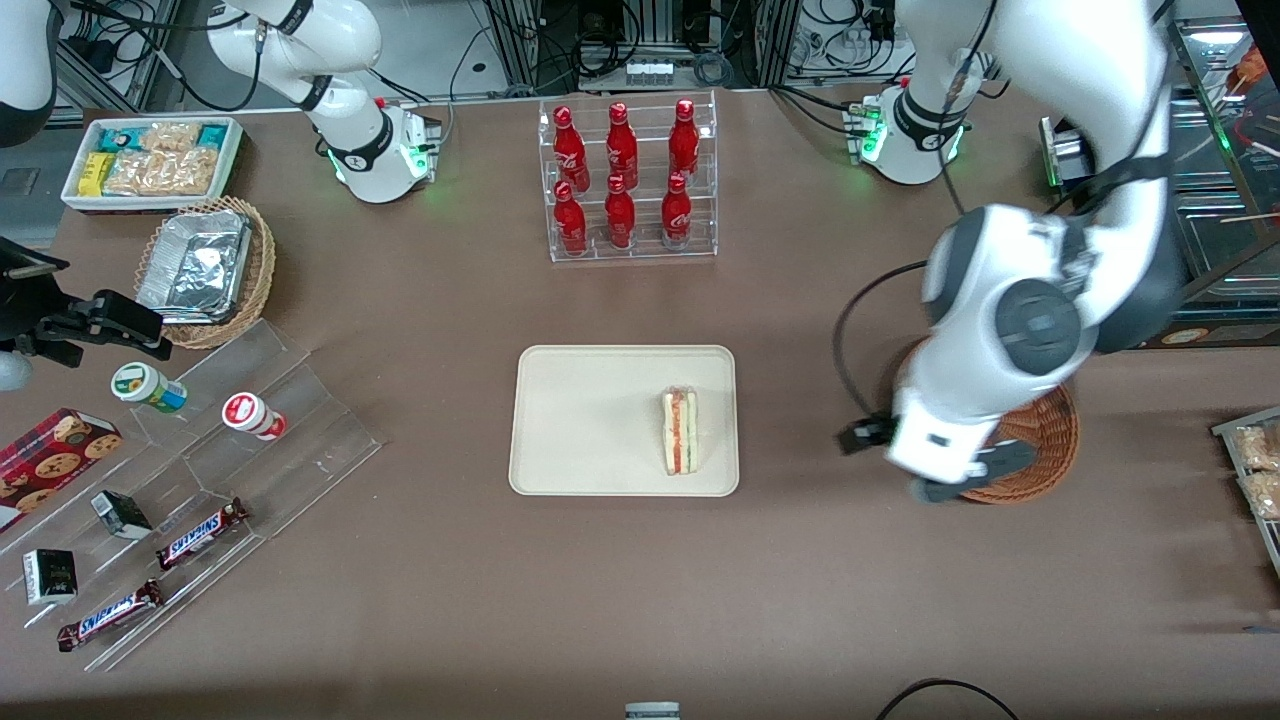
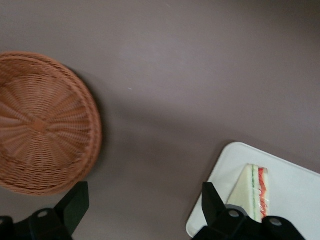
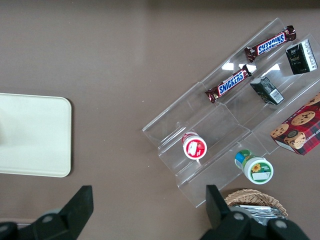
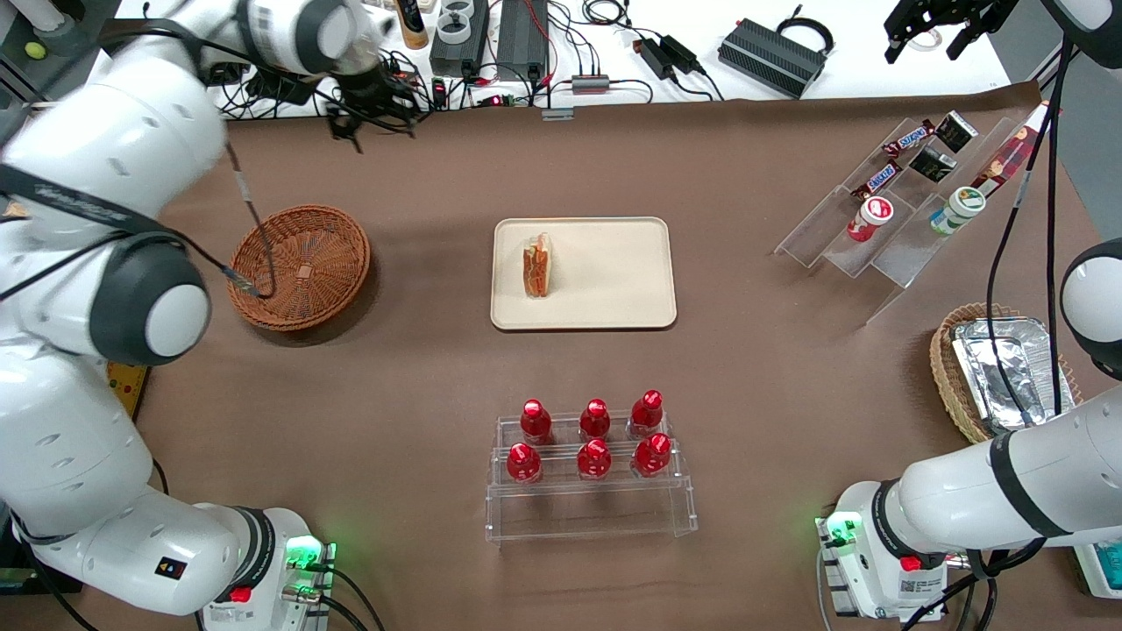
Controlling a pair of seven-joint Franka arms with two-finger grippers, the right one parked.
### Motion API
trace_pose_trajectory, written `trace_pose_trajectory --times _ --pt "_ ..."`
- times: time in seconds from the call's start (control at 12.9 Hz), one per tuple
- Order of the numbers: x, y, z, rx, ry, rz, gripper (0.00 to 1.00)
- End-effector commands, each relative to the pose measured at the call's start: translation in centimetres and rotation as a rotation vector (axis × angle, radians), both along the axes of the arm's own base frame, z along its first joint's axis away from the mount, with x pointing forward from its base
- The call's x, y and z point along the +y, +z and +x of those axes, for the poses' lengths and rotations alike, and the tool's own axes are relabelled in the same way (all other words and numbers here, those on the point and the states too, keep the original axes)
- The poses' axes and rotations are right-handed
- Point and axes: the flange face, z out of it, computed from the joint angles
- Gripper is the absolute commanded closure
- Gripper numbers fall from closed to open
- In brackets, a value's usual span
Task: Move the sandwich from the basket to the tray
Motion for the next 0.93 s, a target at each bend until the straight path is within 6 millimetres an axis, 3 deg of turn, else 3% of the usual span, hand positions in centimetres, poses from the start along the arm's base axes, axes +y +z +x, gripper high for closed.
trace_pose_trajectory --times 0.0,0.31,0.62,0.85 --pt "5.0 3.5 -3.8 -0.003 -0.052 -0.005 0.0" --pt "12.2 7.8 -6.9 0.05 -0.159 0.001 0.0" --pt "16.9 13.9 -9.8 0.049 -0.217 -0.02 0.0" --pt "16.5 15.2 -10.7 0.035 -0.254 0.01 0.0"
